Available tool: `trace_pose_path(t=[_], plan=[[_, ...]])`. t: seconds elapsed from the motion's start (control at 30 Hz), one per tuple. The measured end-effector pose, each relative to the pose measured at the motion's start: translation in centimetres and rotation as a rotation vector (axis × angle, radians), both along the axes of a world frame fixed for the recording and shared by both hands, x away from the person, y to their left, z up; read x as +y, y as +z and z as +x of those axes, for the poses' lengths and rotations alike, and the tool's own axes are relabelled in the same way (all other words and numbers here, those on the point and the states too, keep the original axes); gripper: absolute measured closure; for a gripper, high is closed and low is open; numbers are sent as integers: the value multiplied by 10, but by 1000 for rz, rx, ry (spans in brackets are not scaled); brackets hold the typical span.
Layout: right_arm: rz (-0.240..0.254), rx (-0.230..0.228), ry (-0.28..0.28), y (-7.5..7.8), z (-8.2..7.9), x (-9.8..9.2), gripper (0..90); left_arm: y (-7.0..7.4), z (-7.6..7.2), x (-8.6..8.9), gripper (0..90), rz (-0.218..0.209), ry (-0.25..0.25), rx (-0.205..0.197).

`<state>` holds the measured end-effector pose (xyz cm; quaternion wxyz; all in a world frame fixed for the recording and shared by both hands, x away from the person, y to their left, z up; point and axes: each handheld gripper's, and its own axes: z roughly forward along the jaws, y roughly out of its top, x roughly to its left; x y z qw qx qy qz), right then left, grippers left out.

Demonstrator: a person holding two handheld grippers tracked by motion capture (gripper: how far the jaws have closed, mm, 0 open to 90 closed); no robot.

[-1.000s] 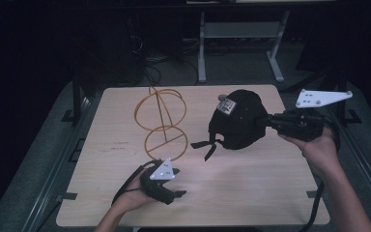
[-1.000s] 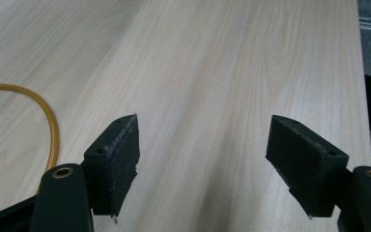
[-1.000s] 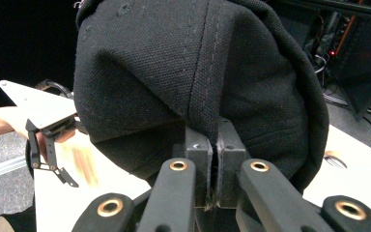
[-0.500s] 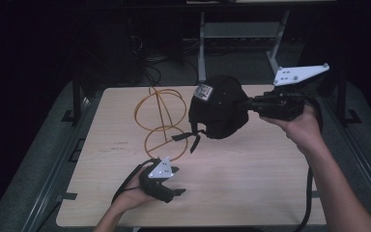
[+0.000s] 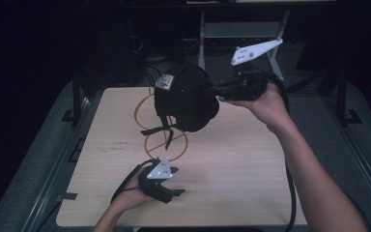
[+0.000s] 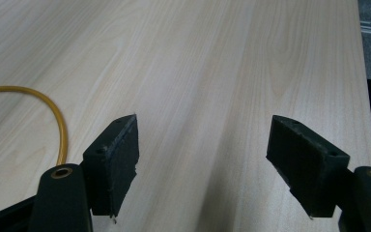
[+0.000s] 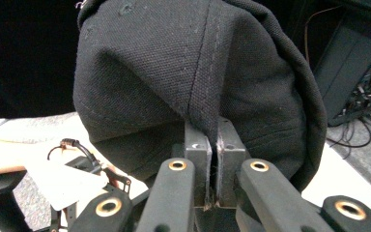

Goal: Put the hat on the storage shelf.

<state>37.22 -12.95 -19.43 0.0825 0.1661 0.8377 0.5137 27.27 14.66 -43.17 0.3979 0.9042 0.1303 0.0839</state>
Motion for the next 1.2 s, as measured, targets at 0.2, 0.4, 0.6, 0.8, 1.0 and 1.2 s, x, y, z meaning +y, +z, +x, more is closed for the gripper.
trace_pose_path(t=[0.2, 0.4, 0.6, 0.8, 1.0, 1.2], plan=[[-27, 22, 15, 5, 16, 25, 866, 1, 2, 2, 269, 3, 0, -12], [-36, 41, 13, 5, 31, 42, 867, 0, 2, 1, 269, 5, 0, -4], [-25, 55, 15, 3, 41, 56, 867, 0, 2, 1, 269, 7, -1, -9], [-24, 67, -4, -2, 54, 74, 866, -1, 1, 0, 269, 30, -7, -17], [-9, 76, -20, -5, 59, 80, 866, -3, 0, -2, 269, 41, -18, -21], [-2, 74, -33, -7, 62, 90, 867, -3, -1, -4, 270, 47, -21, -36]])
